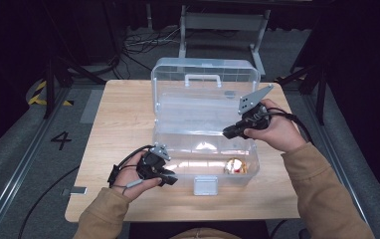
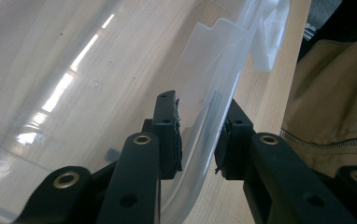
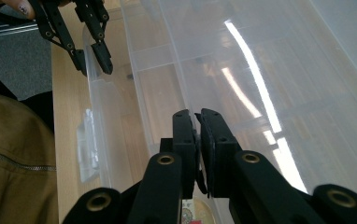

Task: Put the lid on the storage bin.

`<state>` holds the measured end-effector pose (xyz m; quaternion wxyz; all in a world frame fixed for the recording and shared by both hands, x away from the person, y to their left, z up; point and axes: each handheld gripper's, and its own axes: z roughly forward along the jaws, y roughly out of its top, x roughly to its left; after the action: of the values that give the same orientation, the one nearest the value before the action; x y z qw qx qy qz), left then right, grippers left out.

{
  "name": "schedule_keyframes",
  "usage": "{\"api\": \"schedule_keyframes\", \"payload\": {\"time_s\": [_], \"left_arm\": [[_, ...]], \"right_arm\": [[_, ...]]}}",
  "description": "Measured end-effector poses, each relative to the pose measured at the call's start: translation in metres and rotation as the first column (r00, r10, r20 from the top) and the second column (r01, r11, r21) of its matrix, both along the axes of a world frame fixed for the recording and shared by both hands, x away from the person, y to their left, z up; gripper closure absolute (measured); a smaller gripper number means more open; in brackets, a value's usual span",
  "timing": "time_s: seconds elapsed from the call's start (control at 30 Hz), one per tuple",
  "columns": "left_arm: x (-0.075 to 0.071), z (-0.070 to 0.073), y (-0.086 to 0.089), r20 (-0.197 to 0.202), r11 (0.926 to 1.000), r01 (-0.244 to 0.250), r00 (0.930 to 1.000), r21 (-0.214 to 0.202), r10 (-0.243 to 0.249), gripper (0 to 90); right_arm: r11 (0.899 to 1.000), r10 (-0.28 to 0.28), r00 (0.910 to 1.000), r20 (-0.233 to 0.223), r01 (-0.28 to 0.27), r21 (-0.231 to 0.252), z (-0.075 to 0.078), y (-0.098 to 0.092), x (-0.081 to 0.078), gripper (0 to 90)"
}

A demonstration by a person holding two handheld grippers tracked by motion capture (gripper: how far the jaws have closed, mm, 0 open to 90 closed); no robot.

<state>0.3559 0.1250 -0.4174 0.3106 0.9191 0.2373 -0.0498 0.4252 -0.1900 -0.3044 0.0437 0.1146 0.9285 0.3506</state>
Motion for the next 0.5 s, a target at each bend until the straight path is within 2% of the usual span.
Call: {"api": "schedule_keyframes", "payload": {"time_s": [0.5], "left_arm": [[0.0,0.0001,0.0001,-0.001,1.0,-0.001,1.0,0.0,0.001,73.2]], "right_arm": [[1.0,0.02,0.9998,0.0,-0.02,-0.012,-0.003,0.0002,-0.0073,85.2]]}}
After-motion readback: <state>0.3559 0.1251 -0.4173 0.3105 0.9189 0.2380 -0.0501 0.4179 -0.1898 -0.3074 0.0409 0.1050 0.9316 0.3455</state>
